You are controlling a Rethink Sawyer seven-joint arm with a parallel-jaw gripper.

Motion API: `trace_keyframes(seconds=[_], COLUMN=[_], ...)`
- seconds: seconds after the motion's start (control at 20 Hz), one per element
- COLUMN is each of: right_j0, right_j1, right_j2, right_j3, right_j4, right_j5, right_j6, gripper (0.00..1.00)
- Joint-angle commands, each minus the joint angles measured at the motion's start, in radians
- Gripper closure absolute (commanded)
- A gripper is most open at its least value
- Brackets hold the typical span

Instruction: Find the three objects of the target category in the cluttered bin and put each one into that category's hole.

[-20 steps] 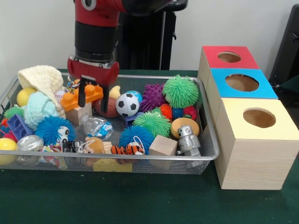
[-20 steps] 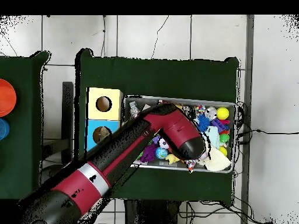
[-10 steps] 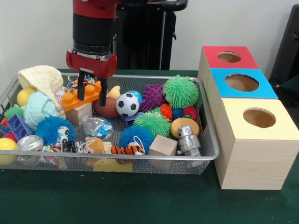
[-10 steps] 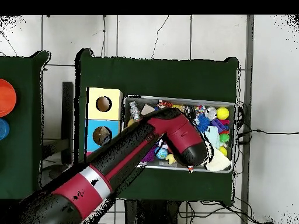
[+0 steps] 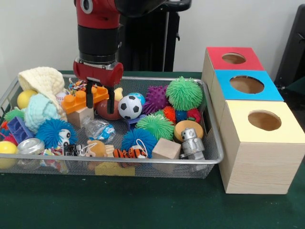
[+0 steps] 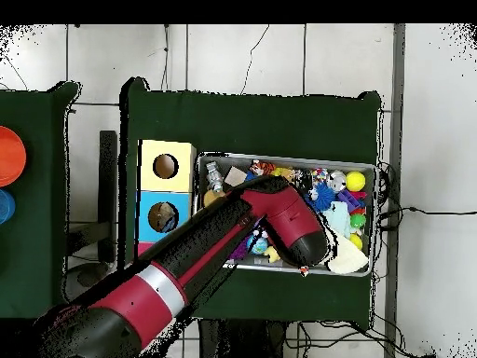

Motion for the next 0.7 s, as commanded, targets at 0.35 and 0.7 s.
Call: trace_keyframes(seconds=[0.35, 0.7], right_j0=[-0.060, -0.067], right_j1=[-0.034, -0.047], right_j2=[0.231, 0.228], right_j3=[0.009, 0.005], right_j4=[-0.068, -0.113], right_j5=[-0.147, -0.139], right_j6=[-0.296, -0.300], gripper=[0.00, 0.00])
